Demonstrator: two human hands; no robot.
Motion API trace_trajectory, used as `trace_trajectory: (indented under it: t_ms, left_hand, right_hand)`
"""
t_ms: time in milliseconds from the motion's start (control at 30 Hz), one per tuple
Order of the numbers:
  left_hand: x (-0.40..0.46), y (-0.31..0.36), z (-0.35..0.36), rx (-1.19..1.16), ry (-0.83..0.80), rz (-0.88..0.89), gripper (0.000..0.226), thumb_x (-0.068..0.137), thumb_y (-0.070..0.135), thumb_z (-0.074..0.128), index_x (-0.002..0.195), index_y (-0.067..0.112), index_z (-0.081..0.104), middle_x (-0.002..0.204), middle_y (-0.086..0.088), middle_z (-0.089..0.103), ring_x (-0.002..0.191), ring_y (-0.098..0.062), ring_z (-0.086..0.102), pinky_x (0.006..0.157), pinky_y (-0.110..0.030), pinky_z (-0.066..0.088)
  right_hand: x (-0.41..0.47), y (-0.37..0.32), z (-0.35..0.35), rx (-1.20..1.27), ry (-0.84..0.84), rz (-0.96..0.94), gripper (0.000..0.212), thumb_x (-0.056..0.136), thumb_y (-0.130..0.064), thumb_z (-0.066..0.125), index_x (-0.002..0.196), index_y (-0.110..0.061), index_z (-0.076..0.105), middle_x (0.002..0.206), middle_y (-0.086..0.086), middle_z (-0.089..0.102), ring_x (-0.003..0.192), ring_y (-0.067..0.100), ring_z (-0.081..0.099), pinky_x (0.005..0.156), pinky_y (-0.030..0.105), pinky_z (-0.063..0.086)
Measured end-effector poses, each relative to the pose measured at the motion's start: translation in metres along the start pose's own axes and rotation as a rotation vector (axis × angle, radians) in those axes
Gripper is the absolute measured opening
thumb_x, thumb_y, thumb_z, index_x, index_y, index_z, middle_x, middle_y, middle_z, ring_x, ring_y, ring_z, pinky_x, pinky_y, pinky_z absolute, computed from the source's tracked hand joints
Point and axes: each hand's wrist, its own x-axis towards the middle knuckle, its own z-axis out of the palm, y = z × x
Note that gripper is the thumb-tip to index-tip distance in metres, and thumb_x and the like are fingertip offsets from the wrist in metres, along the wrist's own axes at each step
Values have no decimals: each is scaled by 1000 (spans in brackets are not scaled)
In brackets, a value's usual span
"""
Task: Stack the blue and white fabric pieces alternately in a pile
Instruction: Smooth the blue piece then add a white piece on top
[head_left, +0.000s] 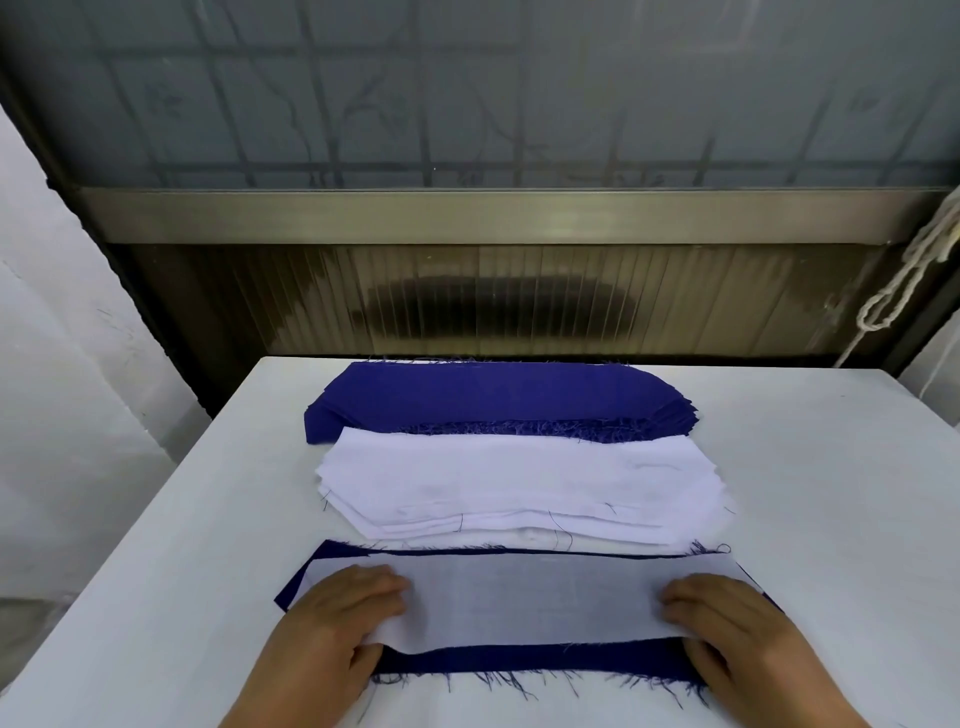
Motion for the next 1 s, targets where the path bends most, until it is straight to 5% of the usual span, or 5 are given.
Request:
trace_trajectory:
  t_ms: [367,567,833,1000]
  left_hand:
    - [-1,-5,3,4,24,-54,30,73,26,50,83,24,78,109,15,69,109,1,55,100,-9,34]
    - [-4,-14,6,1,65,-59,20,73,27,55,76,24,75,102,16,68,97,0,59,87,-15,43]
    - [-5,-17,-13,15,-34,-126,19,64,46,65,71,29,64,111,17,61,100,3,53,89,-7,35]
    - [-6,-18,-21,54,-93,-183,34,61,68,63,69,35,58,113,24,55,100,12,44,91,2,22]
  right_hand:
    - [2,0,-1,36,-49,32,30,84,-14,48,78,-20,76,95,-11,71,86,8,67,72,23,52]
    - [4,-6,-11,93,-120,104,44,94,-51,46,81,-22,75,98,-13,68,89,3,63,79,20,48]
    - [8,-10,-11,89,-115,165,44,99,-41,40,77,-21,73,96,-14,67,85,2,62,77,18,47]
    - [9,-8,-12,83,-123,198,20,84,-30,55,75,-22,72,93,-15,65,84,2,61,76,15,46]
